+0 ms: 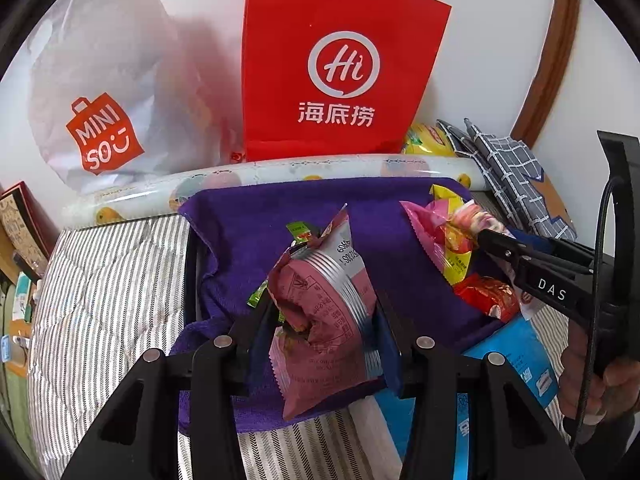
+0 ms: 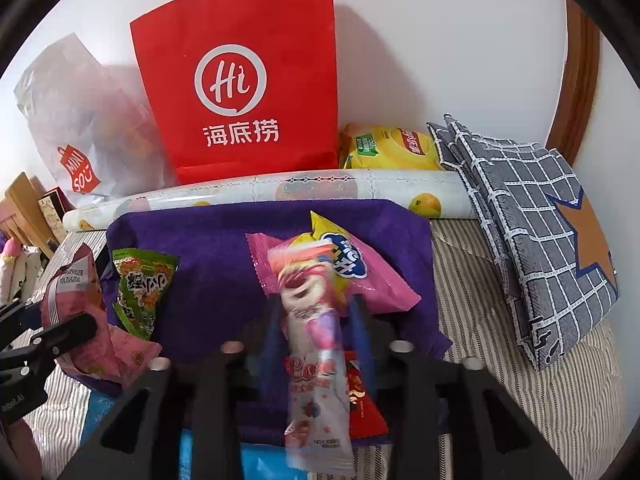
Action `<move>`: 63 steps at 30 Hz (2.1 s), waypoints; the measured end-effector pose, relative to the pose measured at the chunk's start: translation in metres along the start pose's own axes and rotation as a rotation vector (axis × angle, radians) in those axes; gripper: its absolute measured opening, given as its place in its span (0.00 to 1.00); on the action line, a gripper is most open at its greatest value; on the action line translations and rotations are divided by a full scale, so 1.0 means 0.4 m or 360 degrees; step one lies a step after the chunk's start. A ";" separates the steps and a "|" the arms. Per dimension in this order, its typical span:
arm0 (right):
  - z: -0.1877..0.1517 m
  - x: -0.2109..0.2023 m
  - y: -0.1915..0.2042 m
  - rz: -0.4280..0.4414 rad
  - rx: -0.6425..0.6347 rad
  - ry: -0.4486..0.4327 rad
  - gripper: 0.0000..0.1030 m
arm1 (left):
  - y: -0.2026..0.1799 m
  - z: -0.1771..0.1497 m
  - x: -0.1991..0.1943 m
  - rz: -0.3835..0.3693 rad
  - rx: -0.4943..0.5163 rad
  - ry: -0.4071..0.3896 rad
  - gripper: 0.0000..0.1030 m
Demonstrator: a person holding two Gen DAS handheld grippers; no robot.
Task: Organize snacks
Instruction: 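Open the right tool to drop the ice-pop packet while the left tool releases the maroon bag, then move both open tools back toward the remaining snacks on the bed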
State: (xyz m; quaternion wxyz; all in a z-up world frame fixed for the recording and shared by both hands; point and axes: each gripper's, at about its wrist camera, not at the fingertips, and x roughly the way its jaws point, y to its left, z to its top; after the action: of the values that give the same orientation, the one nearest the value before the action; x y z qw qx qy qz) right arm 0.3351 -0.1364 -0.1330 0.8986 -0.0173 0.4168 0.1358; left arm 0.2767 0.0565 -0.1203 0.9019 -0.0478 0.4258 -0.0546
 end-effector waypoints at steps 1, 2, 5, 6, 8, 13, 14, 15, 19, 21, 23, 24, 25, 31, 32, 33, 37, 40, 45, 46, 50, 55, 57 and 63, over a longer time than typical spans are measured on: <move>0.001 -0.003 -0.001 0.0000 0.0001 -0.0009 0.47 | -0.001 0.000 -0.001 0.0001 0.0002 -0.0002 0.45; 0.002 -0.008 -0.002 0.0000 0.0003 -0.0023 0.50 | -0.001 -0.001 -0.001 0.0000 0.0003 -0.0005 0.45; 0.006 -0.024 -0.007 0.0002 0.0018 -0.0065 0.53 | 0.000 -0.001 -0.002 -0.0005 0.0001 -0.0008 0.45; 0.008 -0.029 -0.010 0.0009 0.0029 -0.0075 0.55 | 0.000 -0.002 -0.001 -0.0002 0.0003 -0.0007 0.46; 0.010 -0.040 -0.018 0.0027 0.0061 -0.0105 0.55 | -0.003 -0.001 0.001 -0.0004 0.0007 -0.0003 0.48; 0.014 -0.048 -0.023 0.0040 0.0089 -0.0124 0.56 | -0.011 -0.001 -0.006 -0.0015 0.0022 -0.0031 0.63; 0.015 -0.049 -0.023 0.0041 0.0090 -0.0126 0.56 | -0.012 0.000 -0.007 -0.0014 0.0020 -0.0037 0.64; 0.014 -0.050 -0.021 0.0043 0.0088 -0.0127 0.56 | -0.012 0.000 -0.009 -0.0011 0.0014 -0.0043 0.66; 0.012 -0.052 -0.017 0.0036 0.0076 -0.0127 0.57 | -0.008 0.006 -0.012 -0.0005 -0.0021 -0.0051 0.70; 0.011 -0.052 -0.017 0.0037 0.0077 -0.0122 0.60 | 0.000 0.010 -0.017 -0.0017 -0.0057 -0.0059 0.71; 0.012 -0.055 -0.016 0.0033 0.0075 -0.0121 0.63 | 0.009 0.013 -0.023 -0.0023 -0.0100 -0.0068 0.71; 0.012 -0.057 -0.016 0.0032 0.0073 -0.0124 0.64 | 0.013 0.016 -0.026 -0.0021 -0.0118 -0.0073 0.71; 0.013 -0.060 -0.016 0.0033 0.0074 -0.0128 0.65 | 0.017 0.017 -0.029 -0.0018 -0.0133 -0.0079 0.71; 0.018 -0.105 -0.013 0.0004 0.0105 -0.0215 0.74 | 0.020 0.020 -0.034 0.0010 -0.0159 -0.0074 0.71; 0.020 -0.111 -0.013 0.0001 0.0113 -0.0222 0.74 | 0.019 0.020 -0.036 0.0004 -0.0152 -0.0079 0.71; 0.021 -0.122 -0.015 0.0003 0.0134 -0.0224 0.74 | 0.016 0.019 -0.039 0.0007 -0.0144 -0.0088 0.71; 0.004 -0.169 -0.022 0.0068 0.0219 -0.0255 0.74 | 0.007 0.019 -0.059 -0.0045 -0.0097 -0.0127 0.71; -0.030 -0.208 -0.018 0.0091 0.0227 -0.0282 0.74 | 0.002 0.020 -0.079 -0.0064 -0.0079 -0.0158 0.71; -0.103 -0.258 0.010 0.0076 0.0145 -0.0200 0.74 | -0.008 0.023 -0.114 0.0001 -0.0026 -0.0235 0.71; -0.119 -0.266 0.015 0.0076 0.0136 -0.0184 0.74 | -0.009 0.024 -0.121 -0.0023 -0.0014 -0.0218 0.70; -0.188 -0.310 0.040 0.0096 0.0075 -0.0139 0.74 | -0.002 0.009 -0.169 -0.0026 -0.0019 -0.0240 0.70; -0.279 -0.342 0.070 0.0099 0.0023 -0.0056 0.74 | 0.008 -0.043 -0.219 0.0018 -0.0010 -0.0230 0.71; -0.314 -0.346 0.077 0.0128 0.0031 -0.0008 0.74 | 0.011 -0.069 -0.231 0.0060 0.0003 -0.0213 0.71; -0.389 -0.365 0.111 0.0207 0.0064 0.0048 0.74 | 0.016 -0.124 -0.269 0.0066 -0.0021 -0.0207 0.71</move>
State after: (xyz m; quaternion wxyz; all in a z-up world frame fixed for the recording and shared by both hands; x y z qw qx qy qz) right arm 0.1178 -0.1497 -0.1209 0.8817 0.0257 0.4333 0.1851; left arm 0.1708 0.0761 -0.0704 0.9282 -0.0484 0.3677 -0.0299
